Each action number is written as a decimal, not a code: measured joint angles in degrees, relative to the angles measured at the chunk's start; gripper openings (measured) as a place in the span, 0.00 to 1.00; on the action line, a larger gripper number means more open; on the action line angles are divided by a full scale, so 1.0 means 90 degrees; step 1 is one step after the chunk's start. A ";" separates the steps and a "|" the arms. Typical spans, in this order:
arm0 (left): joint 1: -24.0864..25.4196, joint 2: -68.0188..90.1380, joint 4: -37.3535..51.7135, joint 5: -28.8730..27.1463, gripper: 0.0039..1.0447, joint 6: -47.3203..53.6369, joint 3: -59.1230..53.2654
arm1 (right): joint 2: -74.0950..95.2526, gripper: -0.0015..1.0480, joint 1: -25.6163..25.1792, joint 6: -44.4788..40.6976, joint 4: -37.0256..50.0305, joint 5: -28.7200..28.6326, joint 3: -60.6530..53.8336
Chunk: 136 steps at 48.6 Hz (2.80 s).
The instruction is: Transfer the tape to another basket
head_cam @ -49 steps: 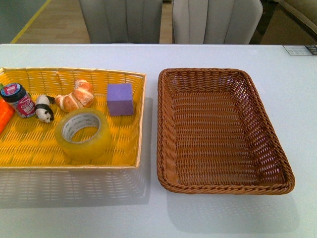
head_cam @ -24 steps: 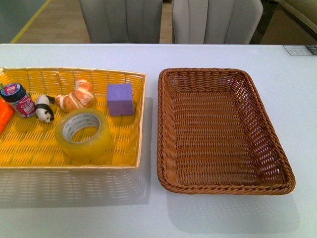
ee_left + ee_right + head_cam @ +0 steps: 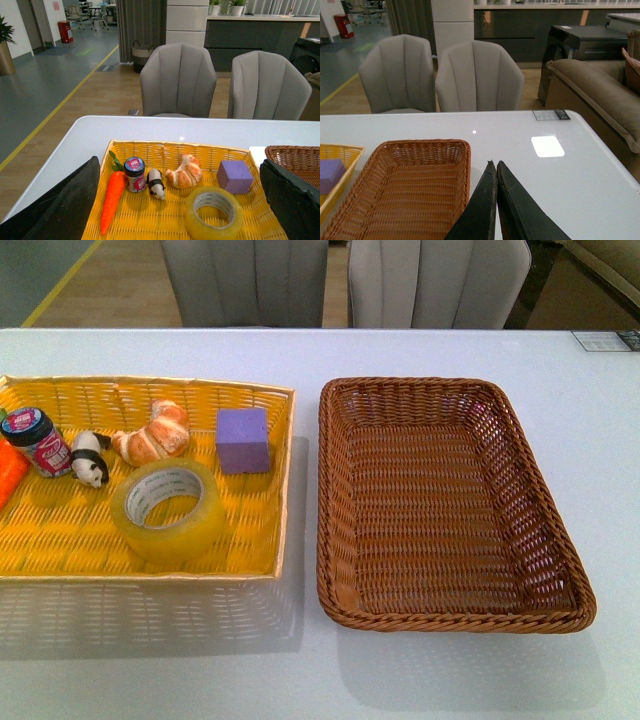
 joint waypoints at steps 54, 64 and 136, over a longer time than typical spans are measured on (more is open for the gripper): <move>0.0000 0.0000 0.0000 0.0000 0.92 0.0000 0.0000 | -0.2382 0.24 0.0002 0.0002 -0.2404 0.0002 0.0002; 0.0000 0.0000 0.0000 0.0000 0.92 0.0000 0.0000 | -0.2382 0.57 0.0002 0.0000 -0.2404 0.0002 0.0002; -0.0719 1.4195 0.1756 -0.0092 0.92 -0.1797 0.6346 | -0.2387 0.91 0.0005 0.0005 -0.2407 0.0000 0.0002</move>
